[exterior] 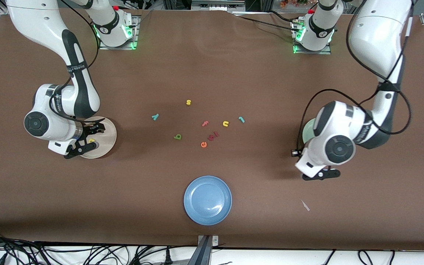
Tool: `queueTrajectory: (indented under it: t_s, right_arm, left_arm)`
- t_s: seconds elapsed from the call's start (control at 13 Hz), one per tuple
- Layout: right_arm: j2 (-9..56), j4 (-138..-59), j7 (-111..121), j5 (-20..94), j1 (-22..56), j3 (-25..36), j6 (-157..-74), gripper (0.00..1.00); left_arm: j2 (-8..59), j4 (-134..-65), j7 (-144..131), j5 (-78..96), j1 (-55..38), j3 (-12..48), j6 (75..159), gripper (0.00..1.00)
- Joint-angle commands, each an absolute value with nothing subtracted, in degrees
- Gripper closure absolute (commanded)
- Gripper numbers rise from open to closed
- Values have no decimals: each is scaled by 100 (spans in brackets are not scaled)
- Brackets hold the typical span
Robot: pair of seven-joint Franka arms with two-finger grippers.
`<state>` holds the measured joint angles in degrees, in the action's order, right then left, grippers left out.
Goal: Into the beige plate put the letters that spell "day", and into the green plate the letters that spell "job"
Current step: 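Place the pink d on the green plate while the right gripper releases yellow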
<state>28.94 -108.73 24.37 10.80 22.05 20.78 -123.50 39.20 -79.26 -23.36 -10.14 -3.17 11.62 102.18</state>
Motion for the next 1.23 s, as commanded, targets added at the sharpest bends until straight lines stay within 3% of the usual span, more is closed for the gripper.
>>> queueTrajectory:
  t_s: [0.0,0.23,0.61,0.84,1.07,1.15]
  right_arm:
    - [2751,-10960,1560,1327,2241,1891,-12261,0]
    - [2620,-10969,-327,1327,2285,1487,-12252,0]
    - [2339,-11319,-1527,1327,2294,1126,-12392,0]
    - [1926,-12073,-2572,1301,2364,731,-13189,0]
    - [1644,-12733,-3197,1292,2575,694,-13964,0]
    - [1583,-12883,-3417,1292,2671,686,-14140,0]
  left_arm:
    - [3341,-8874,-1838,-1169,131,1266,10248,98]
    - [2980,-9490,-1601,-1169,351,1257,10274,98]
    - [2848,-10484,-1275,-1169,825,1274,10774,99]
    - [2848,-11055,-1274,-1160,835,1274,11398,98]
    - [2909,-11145,-1283,-1151,853,1274,11478,97]
    - [2953,-11153,-1292,-1160,835,1274,11531,86]
